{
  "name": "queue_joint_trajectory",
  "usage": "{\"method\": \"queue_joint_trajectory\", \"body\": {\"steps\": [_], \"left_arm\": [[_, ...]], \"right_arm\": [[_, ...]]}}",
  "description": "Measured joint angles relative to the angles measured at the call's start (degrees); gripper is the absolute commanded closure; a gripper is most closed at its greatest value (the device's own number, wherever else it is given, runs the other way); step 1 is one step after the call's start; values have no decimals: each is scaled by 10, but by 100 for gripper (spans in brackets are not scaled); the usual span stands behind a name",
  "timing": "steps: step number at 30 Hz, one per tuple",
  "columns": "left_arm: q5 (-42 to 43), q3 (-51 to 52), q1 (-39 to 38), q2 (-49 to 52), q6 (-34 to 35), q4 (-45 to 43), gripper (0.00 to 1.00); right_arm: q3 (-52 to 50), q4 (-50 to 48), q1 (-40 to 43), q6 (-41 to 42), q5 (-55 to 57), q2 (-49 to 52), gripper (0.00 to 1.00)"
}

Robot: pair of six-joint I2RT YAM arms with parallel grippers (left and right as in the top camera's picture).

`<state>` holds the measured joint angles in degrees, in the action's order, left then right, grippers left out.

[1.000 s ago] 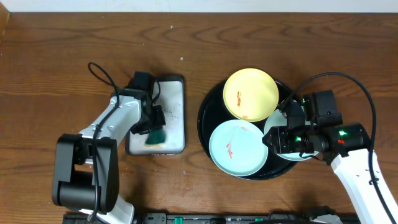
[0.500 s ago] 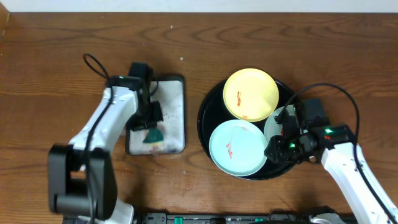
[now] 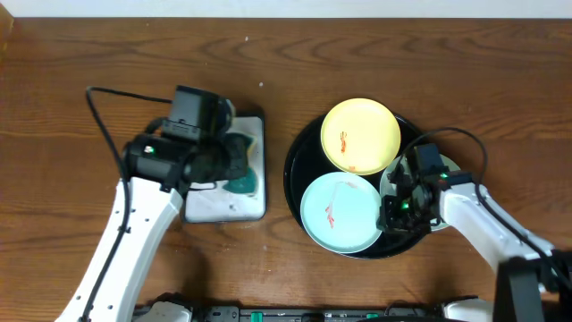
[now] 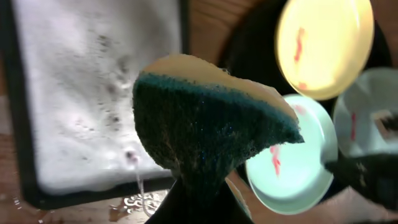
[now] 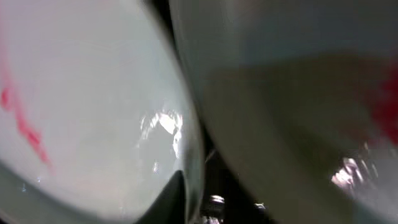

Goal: Clean dirty plates on tray and stack at the side
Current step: 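Lift the sponge with the left gripper and carry it to the held plate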

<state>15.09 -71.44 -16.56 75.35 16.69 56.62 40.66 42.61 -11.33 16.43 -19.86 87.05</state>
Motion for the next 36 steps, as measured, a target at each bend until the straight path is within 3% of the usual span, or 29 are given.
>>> {"method": "queue_joint_trajectory", "body": {"steps": [9,14,23,36], "left_arm": [[1,0,-55,26,9,-2,92],[1,0,-83,54,29,-17,93],[5,0,-160,150,85,-104,93],[85,0,-257,354,183,-266,93]], "right_arm": [[1,-118,0,72,-11,32,99],[1,-136,0,108,-3,33,99],[1,-137,0,118,0,33,99],[1,-137,0,118,0,33,99]]}}
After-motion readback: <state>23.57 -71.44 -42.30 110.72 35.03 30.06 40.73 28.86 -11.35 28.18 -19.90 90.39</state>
